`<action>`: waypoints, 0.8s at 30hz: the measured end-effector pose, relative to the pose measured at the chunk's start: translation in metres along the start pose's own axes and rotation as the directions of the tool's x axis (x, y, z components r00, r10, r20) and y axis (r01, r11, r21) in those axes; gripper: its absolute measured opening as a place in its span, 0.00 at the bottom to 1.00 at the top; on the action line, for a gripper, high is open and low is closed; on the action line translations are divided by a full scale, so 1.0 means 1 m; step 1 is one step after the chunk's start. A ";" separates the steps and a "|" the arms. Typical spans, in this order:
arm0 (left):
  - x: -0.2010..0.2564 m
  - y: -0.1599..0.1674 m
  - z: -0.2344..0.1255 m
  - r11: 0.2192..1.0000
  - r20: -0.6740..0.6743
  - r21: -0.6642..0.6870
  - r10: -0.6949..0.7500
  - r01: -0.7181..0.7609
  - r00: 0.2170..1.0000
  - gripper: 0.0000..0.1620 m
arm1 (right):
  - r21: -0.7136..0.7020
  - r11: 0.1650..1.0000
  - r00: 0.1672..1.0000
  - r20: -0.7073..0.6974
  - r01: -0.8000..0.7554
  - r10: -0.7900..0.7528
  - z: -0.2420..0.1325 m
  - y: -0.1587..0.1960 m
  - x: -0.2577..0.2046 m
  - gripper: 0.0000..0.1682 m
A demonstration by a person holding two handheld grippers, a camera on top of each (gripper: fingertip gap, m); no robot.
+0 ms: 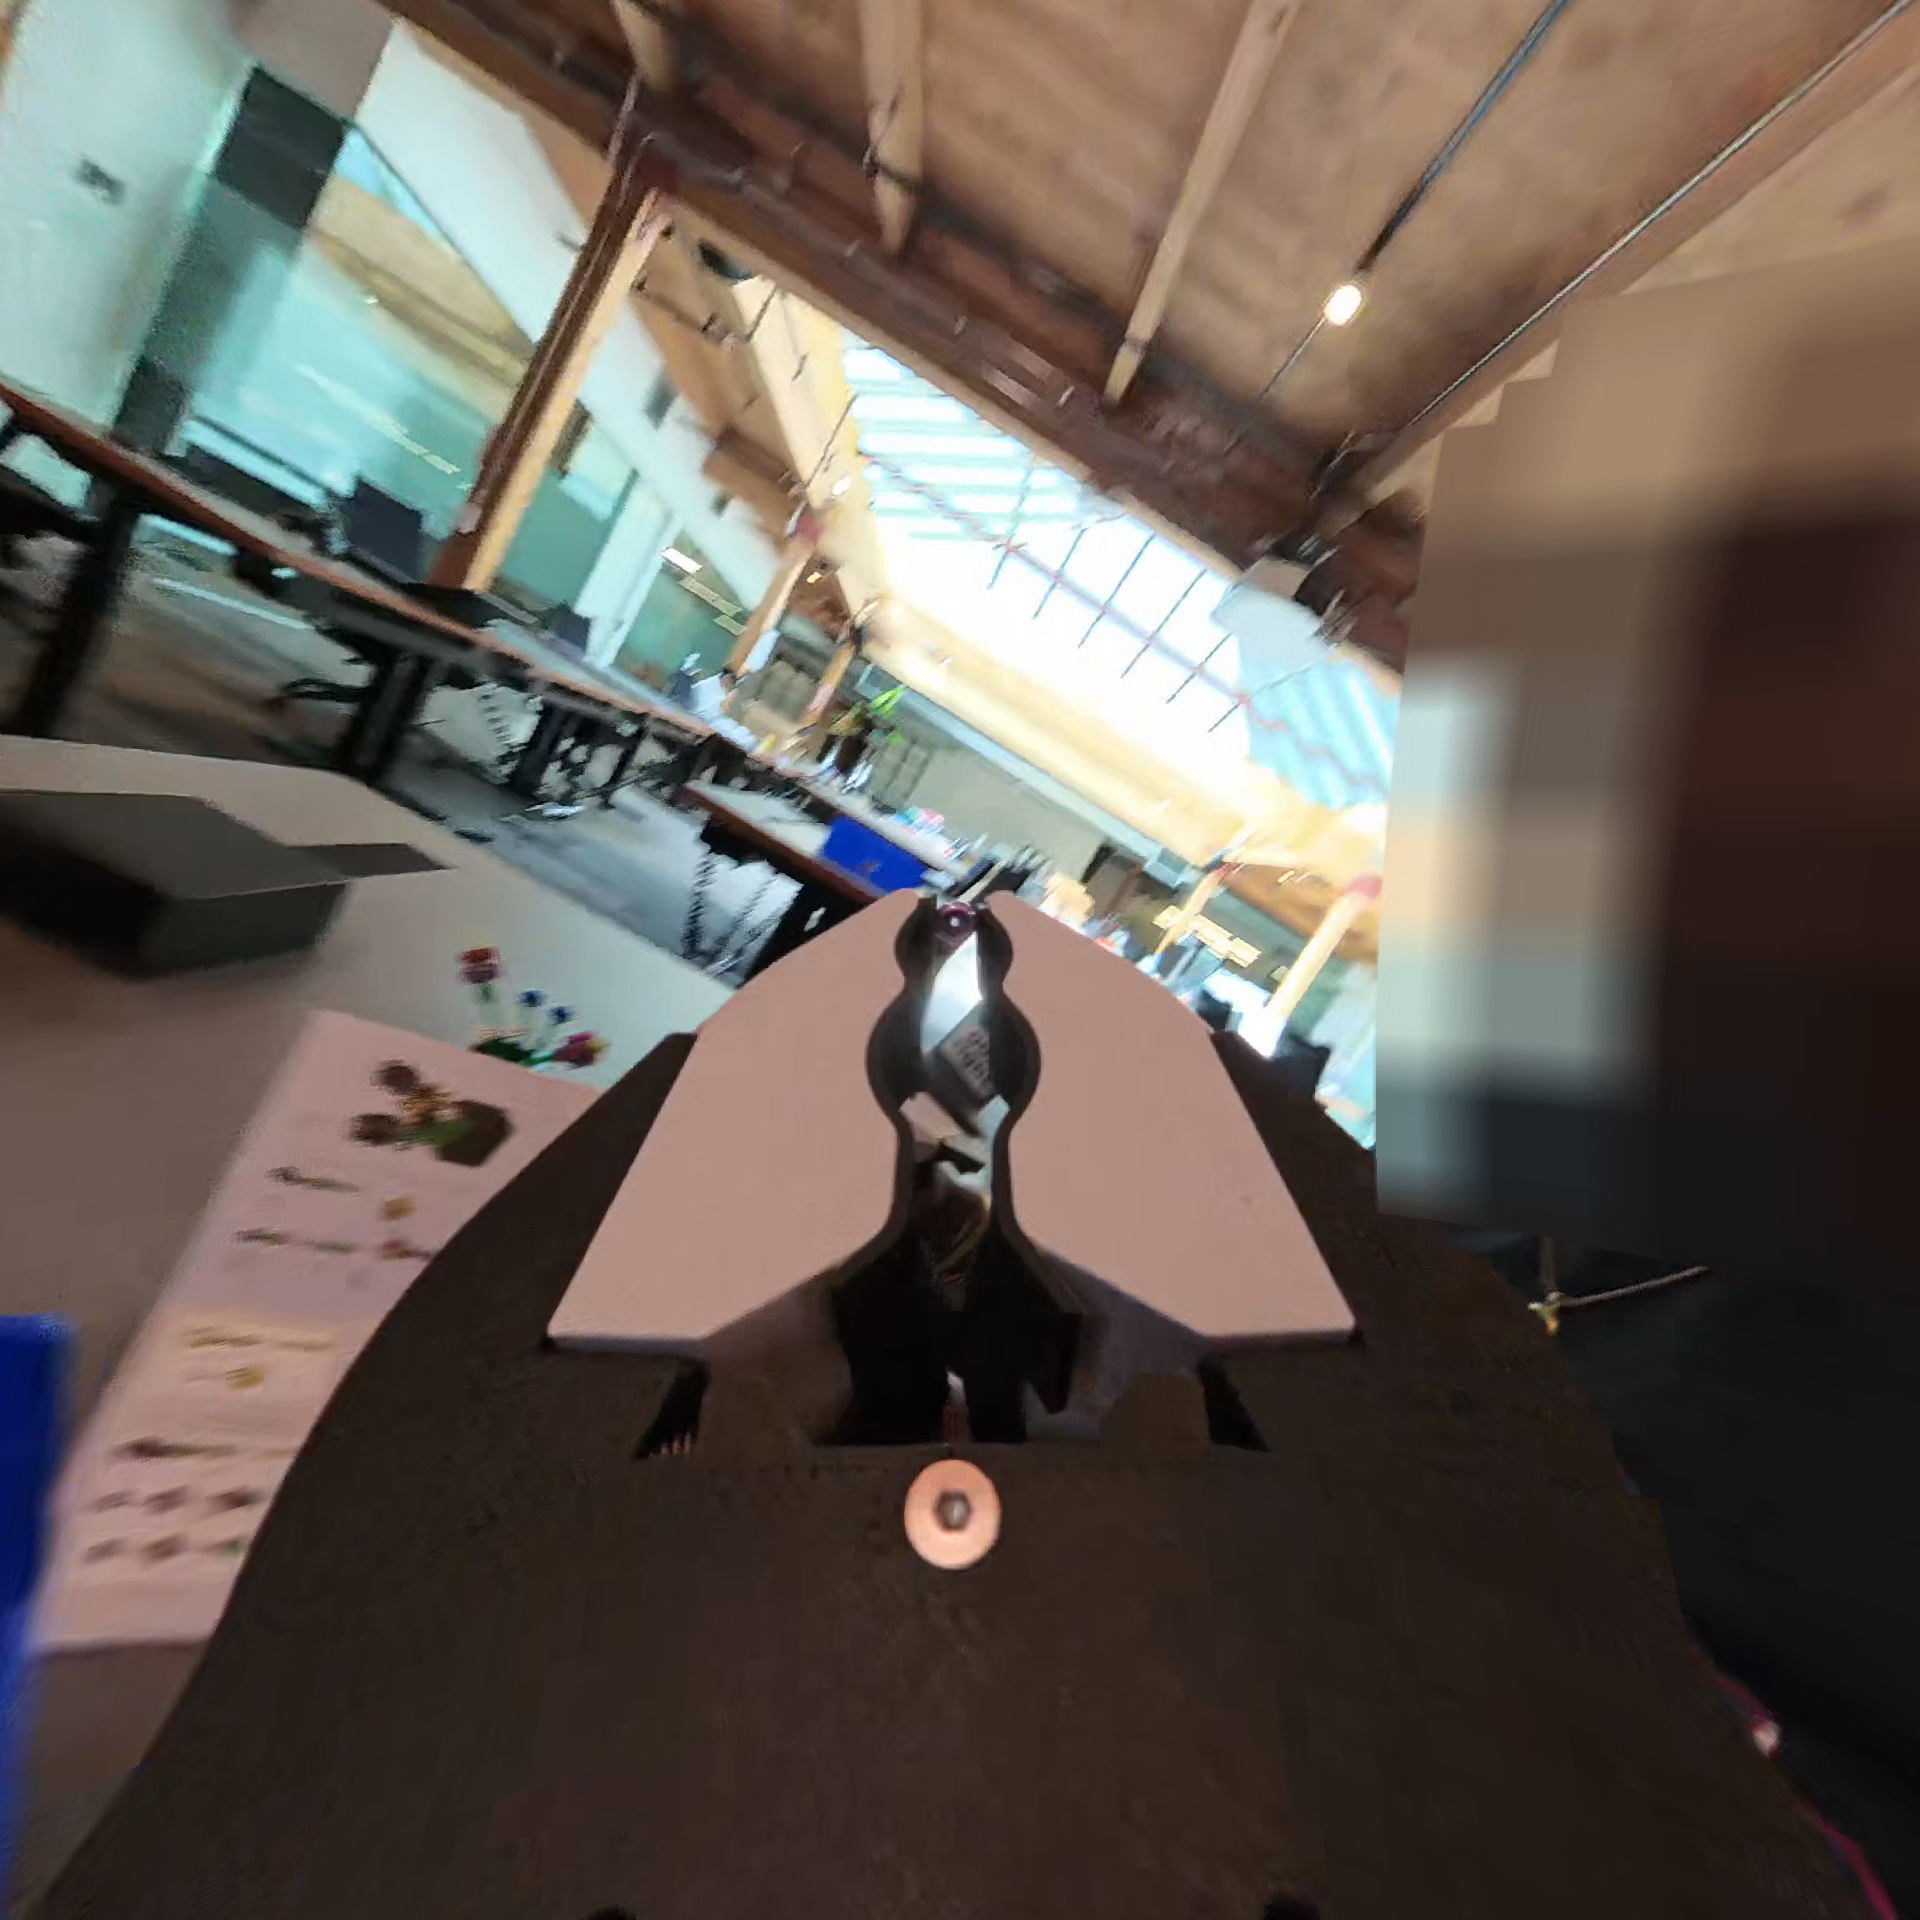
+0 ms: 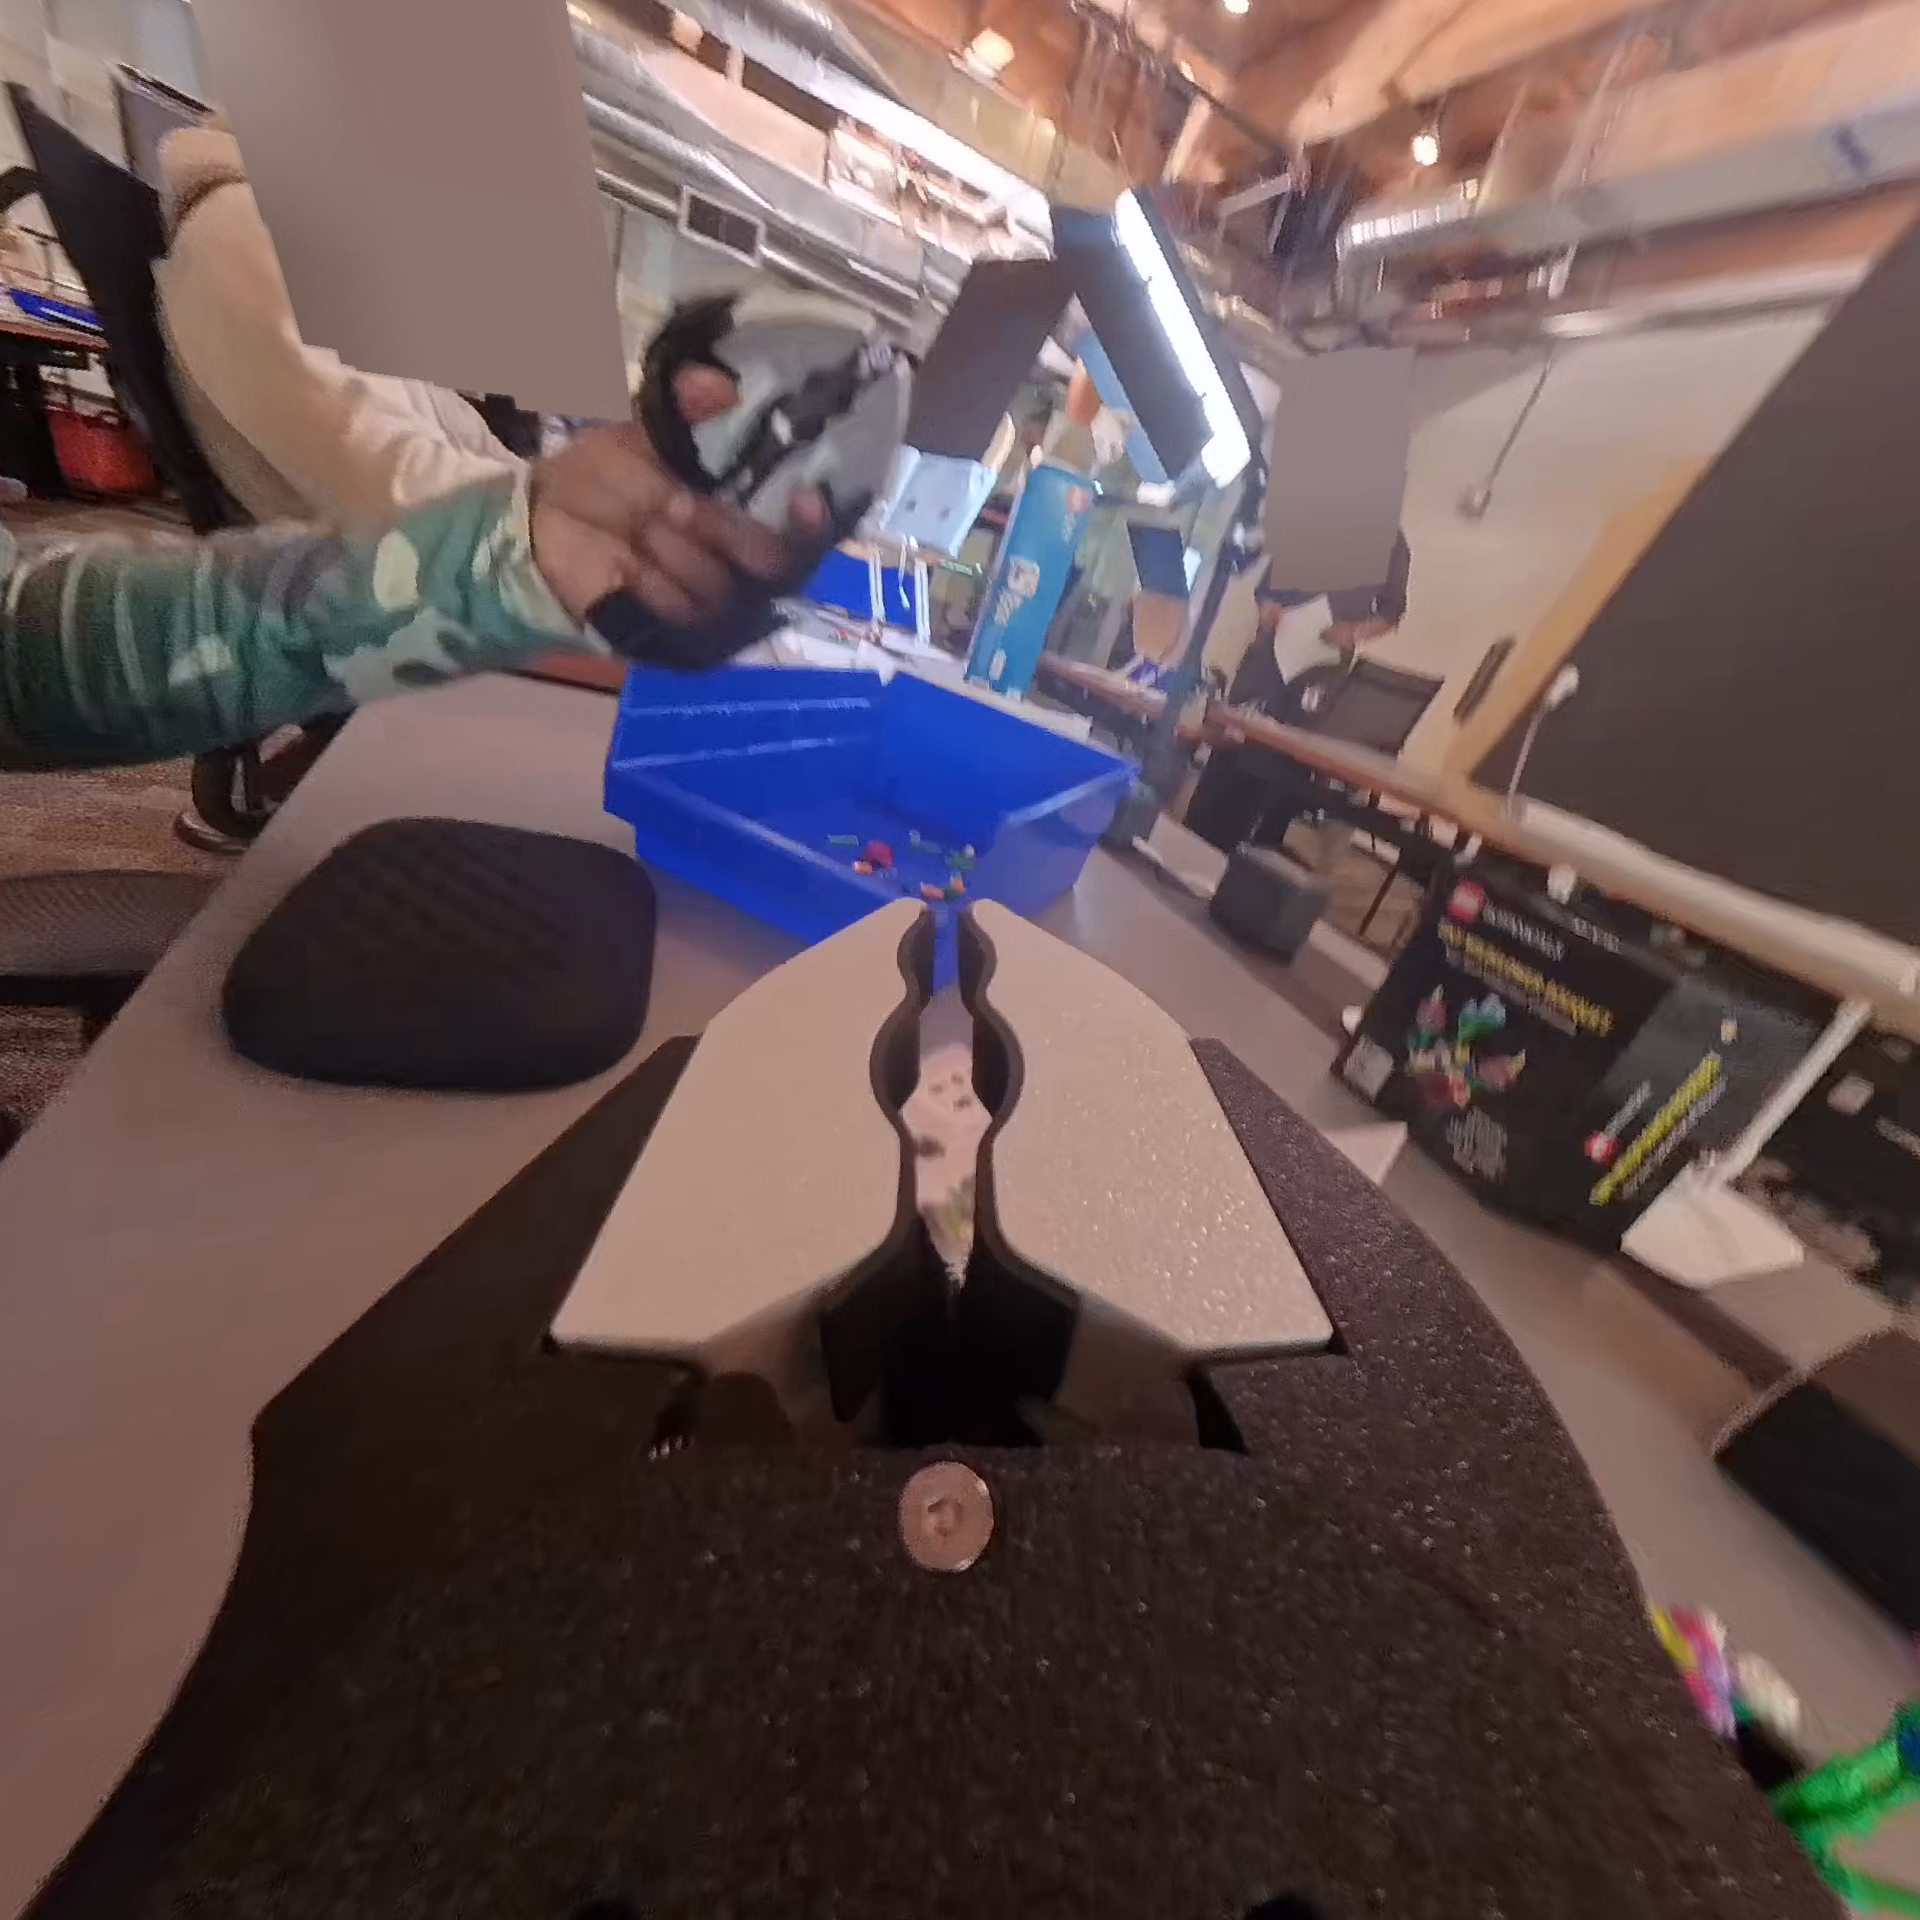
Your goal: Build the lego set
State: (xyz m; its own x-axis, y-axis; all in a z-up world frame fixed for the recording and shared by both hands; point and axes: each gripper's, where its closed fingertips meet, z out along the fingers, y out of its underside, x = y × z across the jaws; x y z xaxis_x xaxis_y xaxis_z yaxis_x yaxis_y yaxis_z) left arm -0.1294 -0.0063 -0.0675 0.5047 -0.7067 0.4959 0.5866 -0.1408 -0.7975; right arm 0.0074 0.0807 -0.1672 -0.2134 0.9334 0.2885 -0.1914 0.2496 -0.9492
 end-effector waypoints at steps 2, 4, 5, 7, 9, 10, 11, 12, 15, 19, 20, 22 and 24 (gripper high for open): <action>0.012 0.016 0.012 0.988 -0.096 0.080 -0.123 0.131 0.988 0.04 | 0.044 0.997 0.998 0.028 0.056 -0.057 0.007 -0.023 -0.012 0.02; 0.022 0.030 0.022 0.957 -0.201 0.114 -0.239 0.265 0.950 0.04 | 0.081 0.990 0.991 0.056 0.113 -0.118 0.017 -0.045 -0.025 0.02; 0.026 0.037 0.027 0.938 -0.250 0.113 -0.292 0.327 0.923 0.04 | 0.093 0.985 0.986 0.074 0.144 -0.151 0.022 -0.054 -0.031 0.02; 0.034 0.051 0.036 0.909 -0.308 0.084 -0.366 0.408 0.878 0.05 | 0.104 0.975 0.970 0.121 0.198 -0.210 0.031 -0.070 -0.044 0.03; 0.038 0.065 0.045 0.902 -0.322 0.046 -0.394 0.430 0.861 0.04 | 0.085 0.970 0.958 0.160 0.227 -0.239 0.040 -0.078 -0.050 0.03; 0.039 0.070 0.048 0.901 -0.319 0.032 -0.402 0.433 0.858 0.04 | 0.071 0.968 0.952 0.178 0.240 -0.249 0.044 -0.080 -0.052 0.04; 0.039 0.073 0.050 0.899 -0.316 0.023 -0.408 0.437 0.856 0.04 | 0.064 0.966 0.945 0.198 0.251 -0.259 0.047 -0.082 -0.054 0.04; 0.038 0.076 0.051 0.896 -0.313 0.015 -0.417 0.443 0.853 0.04 | 0.059 0.963 0.940 0.212 0.262 -0.268 0.049 -0.083 -0.055 0.04; 0.036 0.084 0.055 0.889 -0.309 -0.014 -0.439 0.458 0.843 0.04 | -0.001 0.959 0.933 0.231 0.284 -0.276 0.056 -0.077 -0.054 0.05; 0.036 0.090 0.060 0.894 -0.298 -0.043 -0.438 0.447 0.848 0.04 | -0.008 0.955 0.929 0.233 0.296 -0.286 0.060 -0.075 -0.053 0.05; 0.035 0.091 0.061 0.893 -0.296 -0.047 -0.440 0.447 0.848 0.04 | -0.008 0.955 0.929 0.232 0.298 -0.288 0.060 -0.074 -0.053 0.05; 0.034 0.092 0.062 0.890 -0.294 -0.055 -0.447 0.452 0.845 0.04 | -0.011 0.953 0.927 0.237 0.302 -0.291 0.061 -0.073 -0.053 0.05; 0.033 0.094 0.063 0.890 -0.291 -0.062 -0.449 0.452 0.844 0.04 | -0.017 0.949 0.923 0.240 0.315 -0.302 0.061 -0.071 -0.053 0.04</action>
State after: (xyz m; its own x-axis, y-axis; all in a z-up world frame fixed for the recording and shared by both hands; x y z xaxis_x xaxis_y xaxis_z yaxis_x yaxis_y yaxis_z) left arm -0.0177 0.0007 -0.1042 -0.0220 -0.7355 0.6772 0.7107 -0.4879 -0.5068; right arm -0.0262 -0.0024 -0.1072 -0.3688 0.7242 0.5827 -0.2320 0.5353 -0.8121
